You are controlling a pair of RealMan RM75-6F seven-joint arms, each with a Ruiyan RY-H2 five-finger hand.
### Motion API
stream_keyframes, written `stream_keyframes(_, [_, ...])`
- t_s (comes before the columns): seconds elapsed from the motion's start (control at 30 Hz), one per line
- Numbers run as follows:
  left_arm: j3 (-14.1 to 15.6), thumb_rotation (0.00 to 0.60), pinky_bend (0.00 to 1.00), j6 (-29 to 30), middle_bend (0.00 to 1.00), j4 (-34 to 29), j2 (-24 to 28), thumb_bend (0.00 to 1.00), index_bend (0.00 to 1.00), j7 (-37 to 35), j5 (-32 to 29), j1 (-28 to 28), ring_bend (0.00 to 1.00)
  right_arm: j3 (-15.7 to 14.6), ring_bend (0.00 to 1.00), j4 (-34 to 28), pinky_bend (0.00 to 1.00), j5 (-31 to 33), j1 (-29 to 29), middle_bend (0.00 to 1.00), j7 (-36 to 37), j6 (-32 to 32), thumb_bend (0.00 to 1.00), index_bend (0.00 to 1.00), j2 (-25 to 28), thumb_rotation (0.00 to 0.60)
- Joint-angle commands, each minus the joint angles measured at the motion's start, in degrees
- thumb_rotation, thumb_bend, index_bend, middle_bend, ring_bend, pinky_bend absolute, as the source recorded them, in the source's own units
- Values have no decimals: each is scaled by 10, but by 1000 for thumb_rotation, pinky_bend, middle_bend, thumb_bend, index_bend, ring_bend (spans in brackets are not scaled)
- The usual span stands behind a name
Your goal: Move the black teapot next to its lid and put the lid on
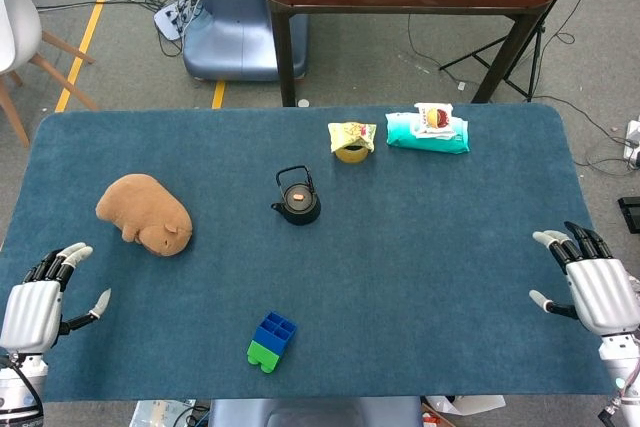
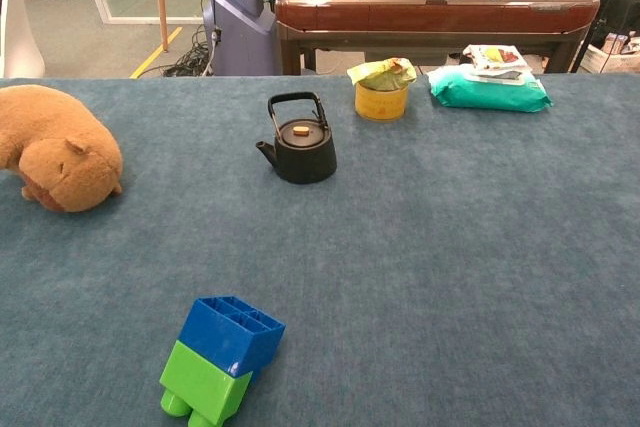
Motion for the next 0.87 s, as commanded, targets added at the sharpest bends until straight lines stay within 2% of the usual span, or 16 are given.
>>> stream_keyframes(0.03, [-5,331,238,-3,194,-1,-1,264,211,0,2,4,148,1,102,-2,136,-4,-8,247,-10,14,96,227,-5,600])
stream_keyframes(0.37, [-26,337,238,-1,194,1,-7,264,214,20,12,23,148,2,102,-1,136,-2,-23,247,-24,31,96,227,-12,600])
stream_keyframes(0.87, [-40,350,232,-24,193,-8,-7,264,215,42,11,42,148,7,102,3,136,11,-29,247,-27,26,96,227,-15,600])
